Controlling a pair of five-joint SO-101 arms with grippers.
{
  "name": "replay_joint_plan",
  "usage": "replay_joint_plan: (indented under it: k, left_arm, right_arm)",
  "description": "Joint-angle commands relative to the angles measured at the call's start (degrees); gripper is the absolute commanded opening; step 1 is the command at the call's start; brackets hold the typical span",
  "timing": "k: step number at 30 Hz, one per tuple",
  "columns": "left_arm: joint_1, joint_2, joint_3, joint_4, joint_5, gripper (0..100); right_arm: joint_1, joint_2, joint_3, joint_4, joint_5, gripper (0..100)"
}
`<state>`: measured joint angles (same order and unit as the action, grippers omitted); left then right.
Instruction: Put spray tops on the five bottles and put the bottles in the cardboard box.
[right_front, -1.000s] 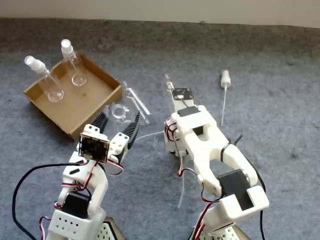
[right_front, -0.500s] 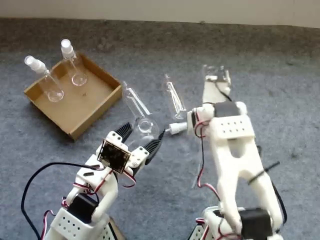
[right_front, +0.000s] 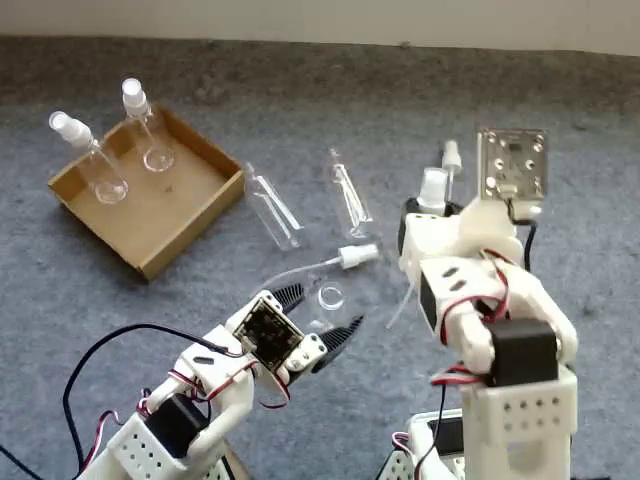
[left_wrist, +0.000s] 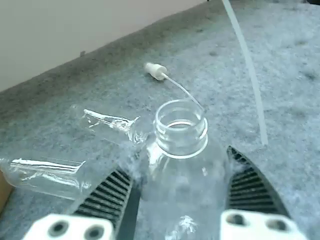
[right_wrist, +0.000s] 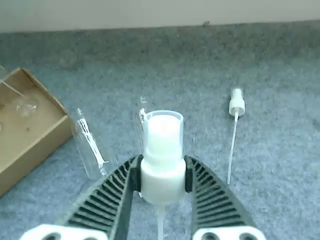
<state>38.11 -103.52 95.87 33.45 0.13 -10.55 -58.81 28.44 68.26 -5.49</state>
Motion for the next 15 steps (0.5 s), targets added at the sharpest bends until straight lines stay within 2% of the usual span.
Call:
replay_joint_plan:
  k: [1, 5, 9, 15]
  left_arm:
    - [1.8, -0.2, 1.3, 0.9, 0.2, 7]
    - [1.8, -0.1, 1.3, 1.5, 0.2, 7]
    - [1.8, -0.3, 1.3, 4.7, 0.2, 7]
    - [1.8, -0.2, 1.3, 5.0, 0.2, 7]
  right_arm:
    - [-2.0, -4.8, -2.9, 0.0, 0.3, 7.1]
    - [-8.8, -9.3, -2.9, -0.5, 0.3, 7.1]
    - [-14.0, -15.3, -2.7, -5.3, 0.3, 7.0]
    - [-15.3, -20.8, -2.3, -8.0, 0.3, 7.0]
